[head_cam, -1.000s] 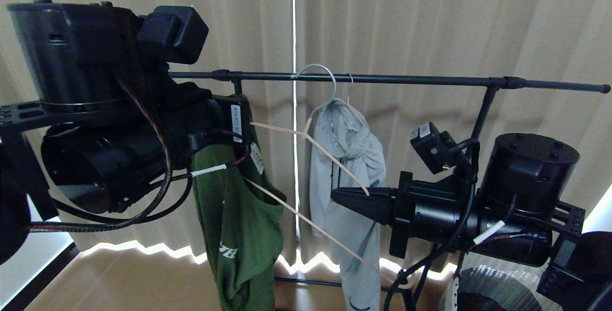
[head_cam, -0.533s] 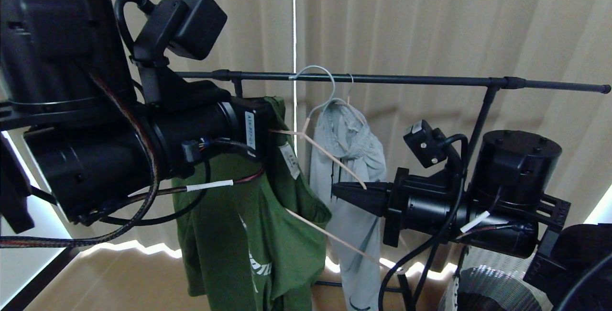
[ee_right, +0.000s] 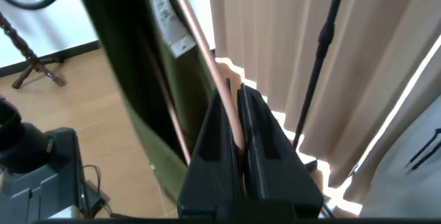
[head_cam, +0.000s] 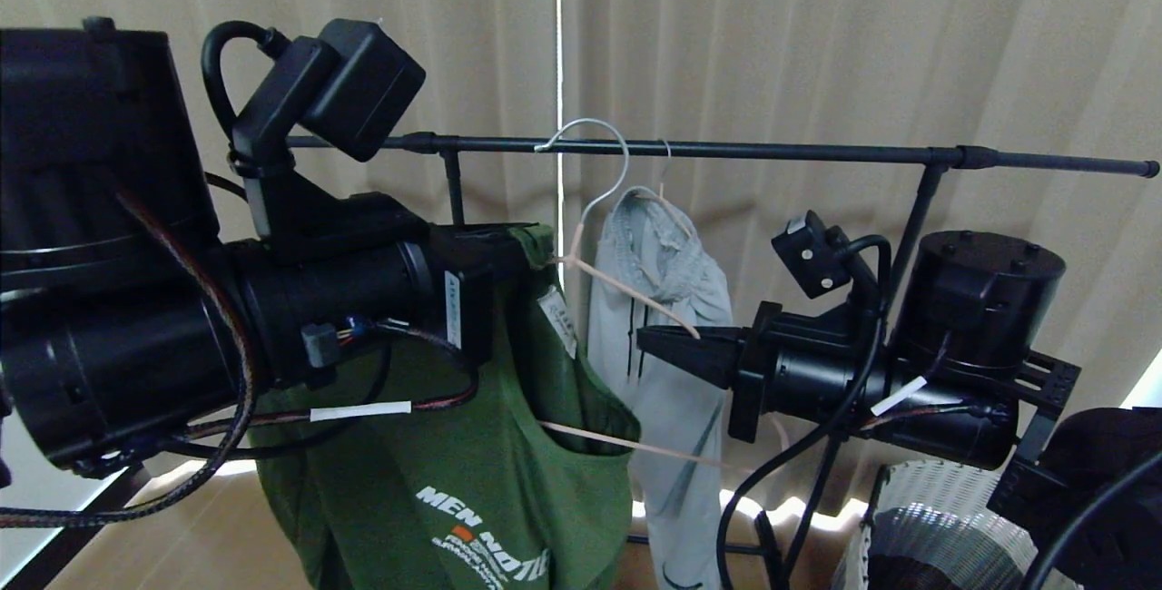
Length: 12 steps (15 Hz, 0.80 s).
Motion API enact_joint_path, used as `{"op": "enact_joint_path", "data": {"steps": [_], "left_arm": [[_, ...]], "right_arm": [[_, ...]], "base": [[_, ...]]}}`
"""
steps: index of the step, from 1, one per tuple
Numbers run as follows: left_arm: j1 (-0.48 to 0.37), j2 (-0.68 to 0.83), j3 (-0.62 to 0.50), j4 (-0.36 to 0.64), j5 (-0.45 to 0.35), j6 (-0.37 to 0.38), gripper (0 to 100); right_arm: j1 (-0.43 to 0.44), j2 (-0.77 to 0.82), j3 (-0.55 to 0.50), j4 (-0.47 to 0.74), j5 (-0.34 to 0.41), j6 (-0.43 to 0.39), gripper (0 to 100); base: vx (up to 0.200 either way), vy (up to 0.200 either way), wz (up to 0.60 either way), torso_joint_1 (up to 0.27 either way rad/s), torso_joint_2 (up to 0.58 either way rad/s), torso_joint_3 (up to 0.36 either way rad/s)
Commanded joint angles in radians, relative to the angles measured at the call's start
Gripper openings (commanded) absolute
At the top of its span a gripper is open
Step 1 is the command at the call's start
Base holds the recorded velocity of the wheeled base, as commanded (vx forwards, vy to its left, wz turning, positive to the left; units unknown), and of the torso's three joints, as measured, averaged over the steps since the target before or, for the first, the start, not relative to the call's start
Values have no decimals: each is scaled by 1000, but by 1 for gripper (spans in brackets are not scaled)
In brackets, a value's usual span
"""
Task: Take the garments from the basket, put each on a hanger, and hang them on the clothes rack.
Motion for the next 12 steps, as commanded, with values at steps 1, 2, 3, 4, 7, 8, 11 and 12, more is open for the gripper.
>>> {"op": "enact_joint_path", "data": {"steps": [1, 2, 3, 4, 7, 8, 11, 12], "left_arm": [[2, -3, 11, 0, 0, 4, 0], [2, -3, 14, 0, 0, 4, 0], [2, -3, 14, 0, 2, 7, 0], [2, -5, 17, 0, 0, 28, 100], [4, -5, 29, -2, 3, 76, 100], [5, -6, 26, -3, 3, 79, 100], [8, -8, 28, -3, 5, 80, 100], [19, -8, 31, -3, 5, 83, 100]], "right_arm": [[-9, -2, -6, -1, 1, 0, 0], [-9, -2, -6, 1, -1, 0, 0], [-10, -4, -6, 1, -1, 0, 0], [-19, -4, -8, 1, -4, 0, 0], [-38, -5, -8, 1, -6, 0, 0], [-49, -10, -8, 1, -6, 0, 0], [-72, -18, -8, 1, -6, 0, 0], [-78, -25, -8, 1, -6, 0, 0]], "base": [[0, 0, 0, 0, 0, 0], [0, 0, 0, 0, 0, 0], [0, 0, 0, 0, 0, 0], [0, 0, 0, 0, 0, 0], [0, 0, 0, 0, 0, 0], [0, 0, 0, 0, 0, 0], [0, 0, 0, 0, 0, 0], [0, 0, 0, 0, 0, 0]]}}
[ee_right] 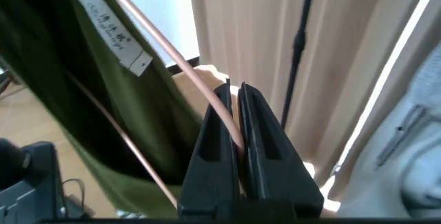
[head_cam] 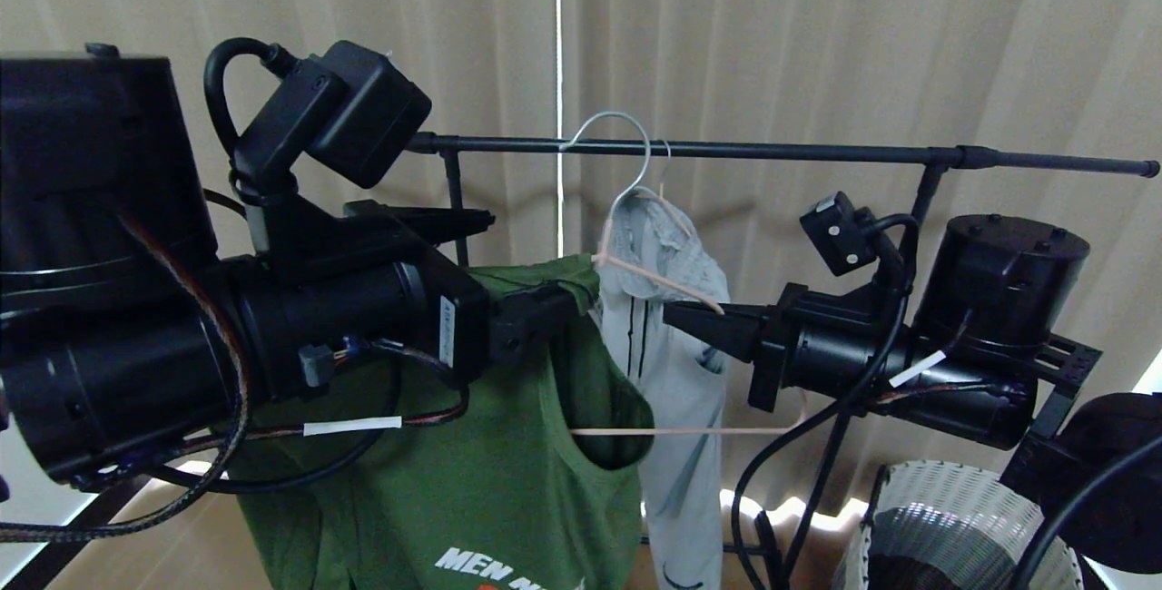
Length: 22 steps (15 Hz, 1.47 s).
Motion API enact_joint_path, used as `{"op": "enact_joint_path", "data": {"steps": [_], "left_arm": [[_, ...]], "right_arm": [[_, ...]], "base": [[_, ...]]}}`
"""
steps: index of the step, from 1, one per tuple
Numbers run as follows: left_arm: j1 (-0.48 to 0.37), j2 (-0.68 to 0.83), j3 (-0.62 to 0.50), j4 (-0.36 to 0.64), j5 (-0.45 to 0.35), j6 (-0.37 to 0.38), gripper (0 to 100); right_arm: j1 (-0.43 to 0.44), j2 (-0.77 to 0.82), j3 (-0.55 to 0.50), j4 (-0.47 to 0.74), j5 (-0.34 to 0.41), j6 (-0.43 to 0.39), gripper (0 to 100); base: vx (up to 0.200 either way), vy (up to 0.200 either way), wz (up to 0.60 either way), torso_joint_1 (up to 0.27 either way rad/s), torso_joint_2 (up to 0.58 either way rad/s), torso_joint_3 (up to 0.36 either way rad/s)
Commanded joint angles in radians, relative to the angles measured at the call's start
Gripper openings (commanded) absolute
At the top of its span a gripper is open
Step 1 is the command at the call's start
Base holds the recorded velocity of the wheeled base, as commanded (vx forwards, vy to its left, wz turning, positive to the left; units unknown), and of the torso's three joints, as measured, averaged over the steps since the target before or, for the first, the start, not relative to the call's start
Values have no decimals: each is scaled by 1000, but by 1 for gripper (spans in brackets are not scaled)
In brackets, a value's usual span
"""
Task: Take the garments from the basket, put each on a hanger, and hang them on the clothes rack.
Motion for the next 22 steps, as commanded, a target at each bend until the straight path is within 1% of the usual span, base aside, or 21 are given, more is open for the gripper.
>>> {"op": "enact_joint_path", "data": {"steps": [1, 2, 3, 4, 5, 6, 7, 11, 12, 14, 15, 16, 19, 22], "left_arm": [[14, 0, 9, 0, 1, 12, 100], [23, 0, 15, -1, 1, 35, 100], [52, 0, 38, -1, 1, 115, 100], [72, 0, 55, -4, -1, 176, 100], [75, 0, 61, -7, -1, 199, 100], [80, 1, 72, -14, -1, 242, 100], [80, 1, 78, -14, -2, 250, 100], [77, 1, 79, -35, -5, 250, 100], [78, 0, 79, -53, -5, 242, 100], [81, 8, 79, -136, -1, 205, 100], [93, 11, 79, -193, 1, 164, 100], [112, 8, 79, -207, 1, 159, 100], [141, 6, 79, -208, -1, 167, 100], [138, 9, 76, -210, -4, 172, 100]], "right_arm": [[-11, -13, 0, -2, 0, 1, 0], [-16, -17, 0, 0, 0, 1, 0], [-25, -24, 0, 0, 0, 1, 0], [-26, -28, 0, 0, 0, 1, 0], [-28, -30, 0, 0, 0, 1, 0], [-28, -31, 0, 0, 0, 1, 0], [-28, -33, 0, 0, 0, -1, 0], [-33, -39, 0, 9, 0, -1, 0], [-37, -47, 0, 13, 0, 1, 0], [-46, -56, 4, 15, 0, 1, 0], [-54, -60, 9, 16, 0, -1, 0], [-62, -65, 11, 26, 0, -1, 0], [-83, -96, 7, 79, 0, -1, 0], [-91, -113, 3, 124, -1, -2, 0]], "base": [[0, 0, 0, 0, 0, 0], [0, 0, 0, 0, 0, 0], [0, 0, 0, 0, 0, 0], [0, 0, 0, 0, 0, 0], [0, 0, 0, 0, 0, 0], [0, 0, 0, 0, 0, 0], [0, 0, 0, 0, 0, 0], [0, 0, 0, 0, 0, 0], [0, 0, 0, 0, 0, 0], [0, 0, 0, 0, 0, 0], [0, 0, 0, 0, 0, 0], [0, 0, 0, 0, 0, 0], [0, 0, 0, 0, 0, 0], [0, 0, 0, 0, 0, 0]]}}
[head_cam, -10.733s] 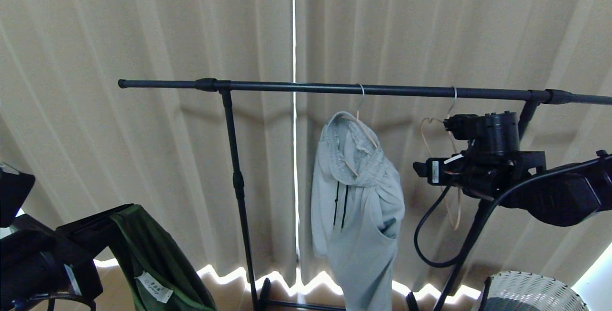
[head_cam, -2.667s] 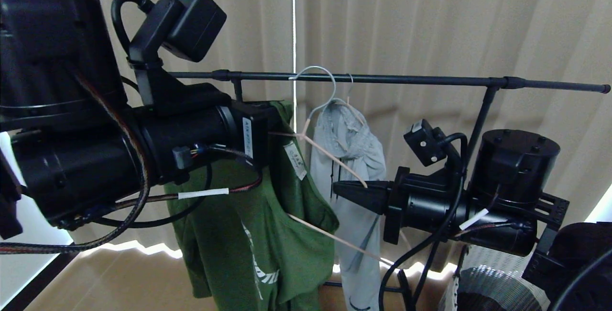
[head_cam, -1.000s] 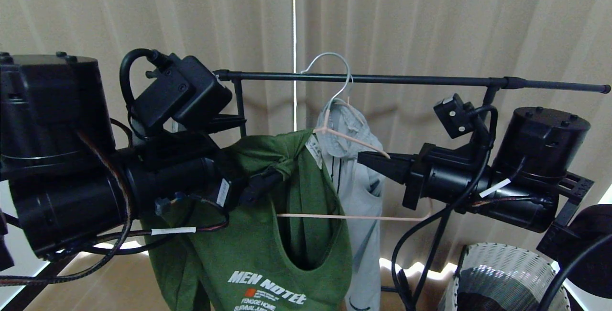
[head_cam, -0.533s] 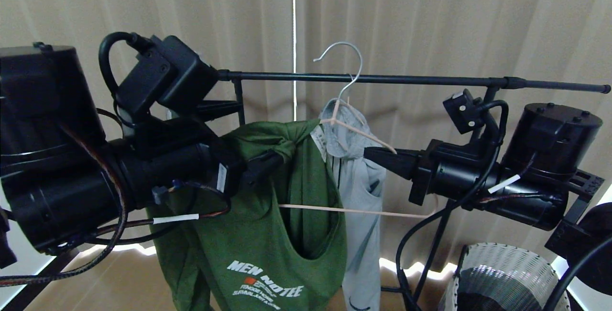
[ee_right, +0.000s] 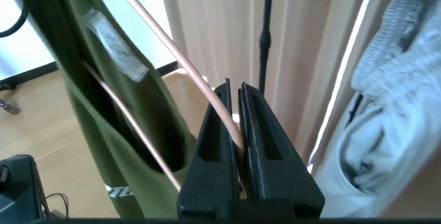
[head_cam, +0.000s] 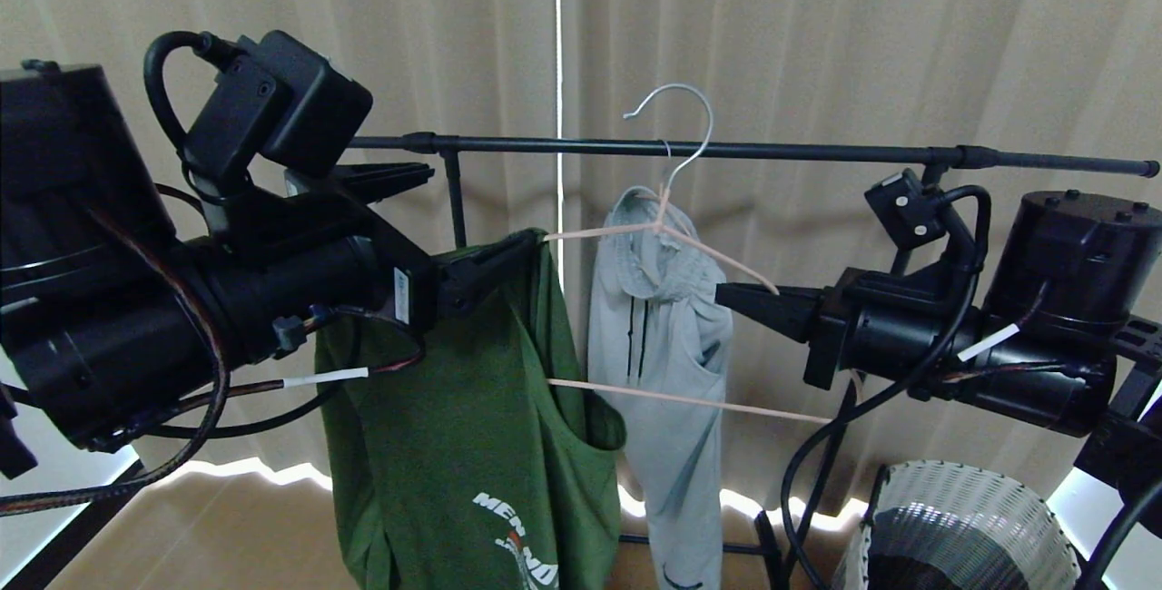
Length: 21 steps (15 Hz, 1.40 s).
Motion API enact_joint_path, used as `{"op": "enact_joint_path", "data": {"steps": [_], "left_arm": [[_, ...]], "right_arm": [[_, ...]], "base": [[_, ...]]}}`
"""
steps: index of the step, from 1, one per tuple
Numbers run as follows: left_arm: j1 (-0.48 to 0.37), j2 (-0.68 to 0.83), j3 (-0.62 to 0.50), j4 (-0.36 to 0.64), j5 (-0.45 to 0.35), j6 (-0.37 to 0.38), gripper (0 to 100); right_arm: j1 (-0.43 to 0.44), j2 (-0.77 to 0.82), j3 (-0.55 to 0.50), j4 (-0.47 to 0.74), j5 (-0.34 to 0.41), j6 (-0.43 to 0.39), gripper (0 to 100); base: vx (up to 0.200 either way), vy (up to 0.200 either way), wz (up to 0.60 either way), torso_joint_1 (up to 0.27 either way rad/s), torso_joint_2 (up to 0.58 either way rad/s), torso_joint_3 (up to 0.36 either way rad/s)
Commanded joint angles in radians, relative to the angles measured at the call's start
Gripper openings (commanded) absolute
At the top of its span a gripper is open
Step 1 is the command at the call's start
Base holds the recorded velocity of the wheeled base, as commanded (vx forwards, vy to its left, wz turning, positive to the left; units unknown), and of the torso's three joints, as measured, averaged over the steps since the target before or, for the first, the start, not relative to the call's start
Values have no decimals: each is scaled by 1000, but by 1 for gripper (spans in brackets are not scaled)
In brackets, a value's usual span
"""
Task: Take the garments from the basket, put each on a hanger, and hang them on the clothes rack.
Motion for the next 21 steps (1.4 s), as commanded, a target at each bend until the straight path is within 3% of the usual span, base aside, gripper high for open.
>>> {"op": "enact_joint_path", "data": {"steps": [1, 6, 10, 12, 16, 18, 21], "left_arm": [[-3, 3, -4, -1, -2, 3, 100], [-3, -11, 1, -41, -8, 29, 100], [-1, -16, -1, -38, -114, 27, 100], [7, -9, -2, -31, -118, 43, 100], [54, 18, -50, 179, -158, 245, 100], [56, 32, -89, 277, -223, 271, 100], [37, 49, -99, 304, -269, 276, 100]], "right_arm": [[-4, -14, -2, 6, -1, -1, 0], [-39, -14, -2, 6, -3, -1, 0], [-65, -14, 3, 6, -3, -6, 0], [-70, -17, 6, 7, -3, -10, 0], [-67, -38, 6, 69, -1, -72, 0], [-59, -46, 12, 73, -3, -81, 0], [-31, -46, 20, 73, -3, -82, 0]], "base": [[0, 0, 0, 0, 0, 0], [0, 0, 0, 0, 0, 0], [0, 0, 0, 0, 0, 0], [0, 0, 0, 0, 0, 0], [0, 0, 0, 0, 0, 0], [0, 0, 0, 0, 0, 0], [0, 0, 0, 0, 0, 0]]}}
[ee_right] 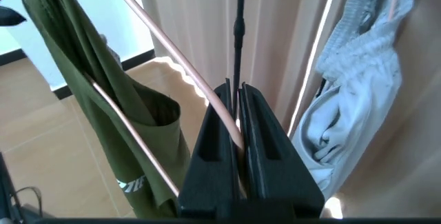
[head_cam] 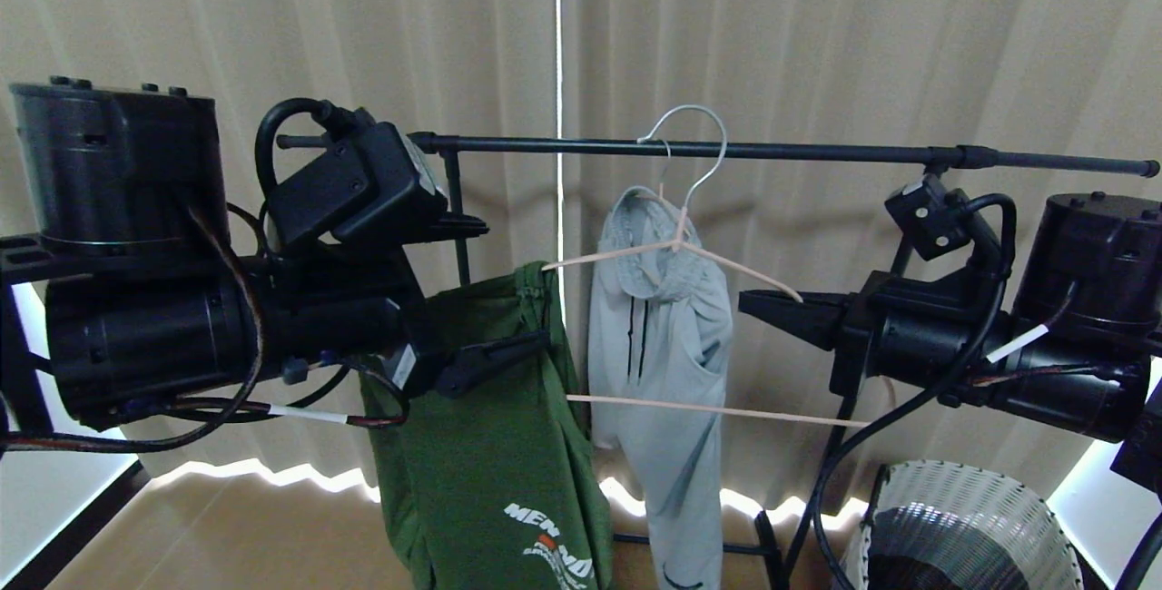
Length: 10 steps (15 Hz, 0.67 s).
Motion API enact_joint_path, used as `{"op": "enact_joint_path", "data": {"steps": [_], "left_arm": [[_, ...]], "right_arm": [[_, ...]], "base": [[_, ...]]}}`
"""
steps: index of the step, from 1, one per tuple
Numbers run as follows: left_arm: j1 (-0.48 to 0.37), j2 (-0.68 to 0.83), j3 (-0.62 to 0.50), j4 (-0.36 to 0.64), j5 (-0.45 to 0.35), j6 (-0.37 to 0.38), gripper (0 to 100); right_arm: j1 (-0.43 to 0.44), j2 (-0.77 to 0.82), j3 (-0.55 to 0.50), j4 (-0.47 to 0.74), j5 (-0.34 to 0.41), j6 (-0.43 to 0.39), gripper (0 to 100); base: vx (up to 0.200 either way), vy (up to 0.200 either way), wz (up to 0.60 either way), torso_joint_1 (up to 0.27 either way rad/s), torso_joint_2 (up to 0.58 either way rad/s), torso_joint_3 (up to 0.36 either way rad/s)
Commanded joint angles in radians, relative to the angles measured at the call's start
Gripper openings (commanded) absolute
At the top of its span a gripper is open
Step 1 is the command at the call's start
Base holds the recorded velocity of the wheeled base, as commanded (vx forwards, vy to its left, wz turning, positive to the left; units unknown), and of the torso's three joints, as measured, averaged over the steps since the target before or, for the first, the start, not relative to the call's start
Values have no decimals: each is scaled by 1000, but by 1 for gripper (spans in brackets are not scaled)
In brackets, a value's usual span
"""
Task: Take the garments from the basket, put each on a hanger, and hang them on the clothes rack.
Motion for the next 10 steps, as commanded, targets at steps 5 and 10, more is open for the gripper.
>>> {"op": "enact_joint_path", "data": {"steps": [5, 10], "left_arm": [[8, 66, -13, -7, -61, 50, 100], [8, 76, -14, -7, -61, 52, 100]], "right_arm": [[45, -12, 4, -2, 0, 0, 0], [60, -29, 9, -2, 2, -6, 0]], "base": [[0, 0, 0, 0, 0, 0], [0, 0, 0, 0, 0, 0]]}}
